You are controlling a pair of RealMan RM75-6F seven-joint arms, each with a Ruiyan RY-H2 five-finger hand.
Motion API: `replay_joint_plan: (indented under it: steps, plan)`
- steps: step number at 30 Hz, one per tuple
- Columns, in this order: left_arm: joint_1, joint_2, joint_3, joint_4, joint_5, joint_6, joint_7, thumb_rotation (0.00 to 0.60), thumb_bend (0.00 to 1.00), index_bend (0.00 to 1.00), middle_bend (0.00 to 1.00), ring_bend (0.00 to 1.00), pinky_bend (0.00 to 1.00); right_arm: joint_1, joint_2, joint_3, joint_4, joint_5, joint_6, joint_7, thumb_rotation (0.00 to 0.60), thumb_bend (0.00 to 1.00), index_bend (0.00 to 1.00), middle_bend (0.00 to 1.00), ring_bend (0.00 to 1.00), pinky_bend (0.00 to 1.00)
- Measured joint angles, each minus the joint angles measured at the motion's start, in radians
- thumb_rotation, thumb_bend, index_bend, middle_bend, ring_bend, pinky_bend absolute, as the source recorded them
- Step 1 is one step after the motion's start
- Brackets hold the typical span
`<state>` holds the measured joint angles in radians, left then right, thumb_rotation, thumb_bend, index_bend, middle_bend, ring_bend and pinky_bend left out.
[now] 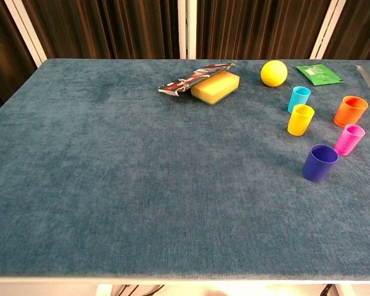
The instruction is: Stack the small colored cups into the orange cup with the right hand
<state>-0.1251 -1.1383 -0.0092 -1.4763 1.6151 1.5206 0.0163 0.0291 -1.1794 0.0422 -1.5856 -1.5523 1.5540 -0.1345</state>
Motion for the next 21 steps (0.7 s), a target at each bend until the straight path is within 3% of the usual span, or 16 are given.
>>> replay_joint_plan:
  steps: [13,21]
  plan:
    - [0.004,-0.001,0.005,-0.016,0.005,0.006,0.002,0.6,0.03,0.0,0.02,0.0,0.0,0.01,0.012,0.0,-0.014,-0.009,-0.016,-0.002,0.6,0.21,0.0,0.0,0.0,0.0]
    - [0.001,-0.009,-0.001,-0.016,0.007,0.012,0.024,0.6,0.03,0.01,0.02,0.0,0.0,0.044,0.029,-0.021,-0.063,-0.056,-0.075,-0.103,0.6,0.22,0.0,0.01,0.0,0.0]
